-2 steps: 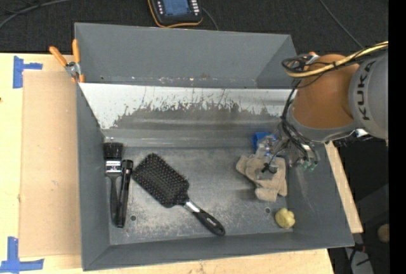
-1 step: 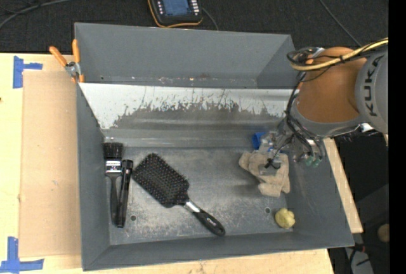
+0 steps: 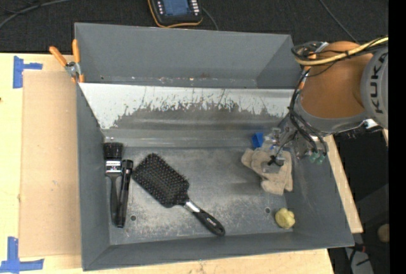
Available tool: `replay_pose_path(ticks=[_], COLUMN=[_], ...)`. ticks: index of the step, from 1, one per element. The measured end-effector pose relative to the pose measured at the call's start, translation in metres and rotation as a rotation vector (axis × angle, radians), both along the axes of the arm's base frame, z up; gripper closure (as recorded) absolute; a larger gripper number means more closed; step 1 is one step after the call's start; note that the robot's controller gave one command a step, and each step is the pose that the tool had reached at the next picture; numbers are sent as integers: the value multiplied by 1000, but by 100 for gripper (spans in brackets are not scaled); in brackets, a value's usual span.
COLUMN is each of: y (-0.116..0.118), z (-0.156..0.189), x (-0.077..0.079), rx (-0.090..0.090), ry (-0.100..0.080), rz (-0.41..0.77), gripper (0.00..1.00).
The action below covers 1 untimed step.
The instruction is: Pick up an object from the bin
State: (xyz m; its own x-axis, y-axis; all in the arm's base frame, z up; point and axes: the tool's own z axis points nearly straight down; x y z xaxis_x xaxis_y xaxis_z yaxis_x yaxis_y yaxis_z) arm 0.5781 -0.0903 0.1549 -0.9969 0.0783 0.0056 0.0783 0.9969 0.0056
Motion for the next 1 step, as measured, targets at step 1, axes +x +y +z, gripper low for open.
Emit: replay_pose_path(ticks=[1], y=[0], z=[21], x=[0], rx=[0], ry=[0], rz=[0], gripper=[100])
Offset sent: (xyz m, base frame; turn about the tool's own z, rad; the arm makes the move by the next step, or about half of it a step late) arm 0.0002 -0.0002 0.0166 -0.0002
